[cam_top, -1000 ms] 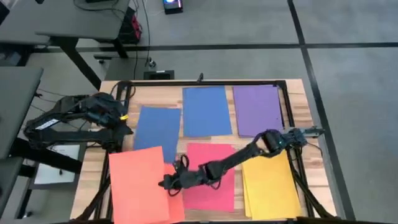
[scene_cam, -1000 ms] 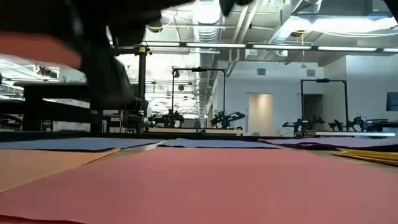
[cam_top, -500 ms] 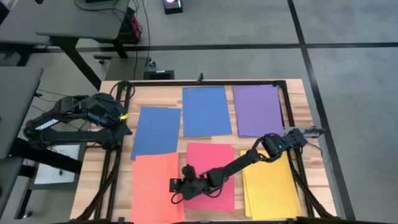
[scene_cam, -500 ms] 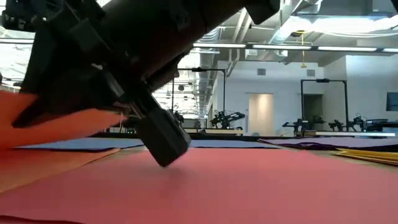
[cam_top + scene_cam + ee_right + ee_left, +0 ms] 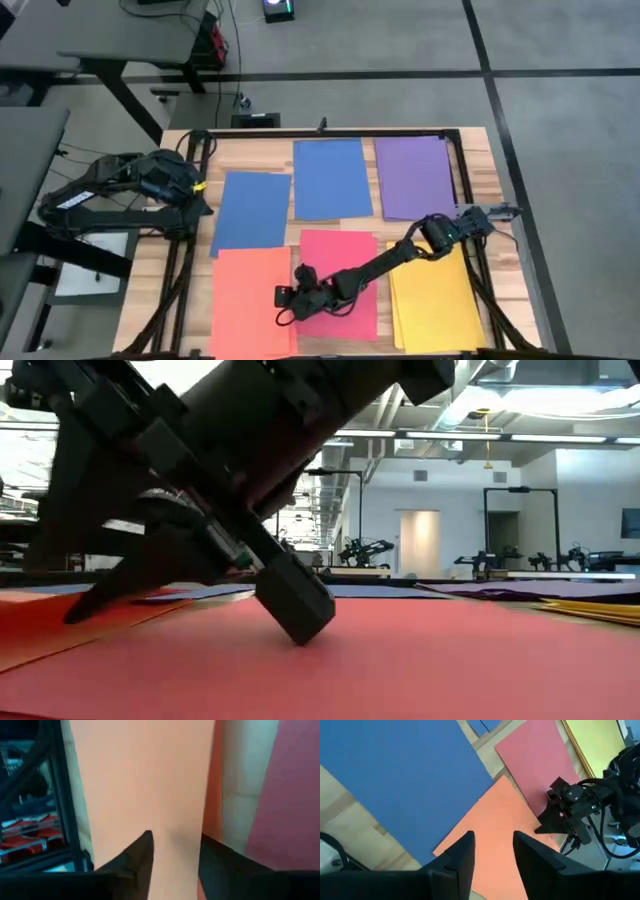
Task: Organize paper
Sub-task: Stack the orange paper on the bottom left light orange papers
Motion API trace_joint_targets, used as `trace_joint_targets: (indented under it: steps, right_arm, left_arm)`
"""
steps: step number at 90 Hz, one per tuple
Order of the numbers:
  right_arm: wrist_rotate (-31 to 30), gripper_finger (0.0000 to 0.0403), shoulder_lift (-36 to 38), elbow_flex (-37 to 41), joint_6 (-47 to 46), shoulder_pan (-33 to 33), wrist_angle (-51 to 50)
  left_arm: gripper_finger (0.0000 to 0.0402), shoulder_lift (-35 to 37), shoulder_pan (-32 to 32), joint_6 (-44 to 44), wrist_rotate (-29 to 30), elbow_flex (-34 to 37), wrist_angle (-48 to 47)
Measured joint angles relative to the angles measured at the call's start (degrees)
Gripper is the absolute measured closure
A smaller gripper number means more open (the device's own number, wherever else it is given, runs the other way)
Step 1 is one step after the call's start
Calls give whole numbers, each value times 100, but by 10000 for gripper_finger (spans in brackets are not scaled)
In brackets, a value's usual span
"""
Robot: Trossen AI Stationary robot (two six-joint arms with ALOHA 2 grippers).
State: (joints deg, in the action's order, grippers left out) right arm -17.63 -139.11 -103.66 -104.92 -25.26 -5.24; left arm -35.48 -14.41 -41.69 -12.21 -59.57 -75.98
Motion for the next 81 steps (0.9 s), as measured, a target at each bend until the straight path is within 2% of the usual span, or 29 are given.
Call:
trace_joint_targets:
  steps: [14, 37, 62, 81]
  right_arm:
    - [46, 251, 173, 2, 484, -70, 51]
    - [123, 256, 717, 2, 1335, 2, -191]
    - [417, 260, 775, 0, 1302, 44, -333]
    - [684, 260, 825, 4, 1448, 103, -1196]
  left_arm:
    - [283, -32, 0, 50, 11, 0, 145]
    - [283, -347, 4, 345, 51, 0, 636]
    - [283, -772, 4, 766, 155, 0, 628]
    - [283, -840, 4, 758, 155, 56, 619]
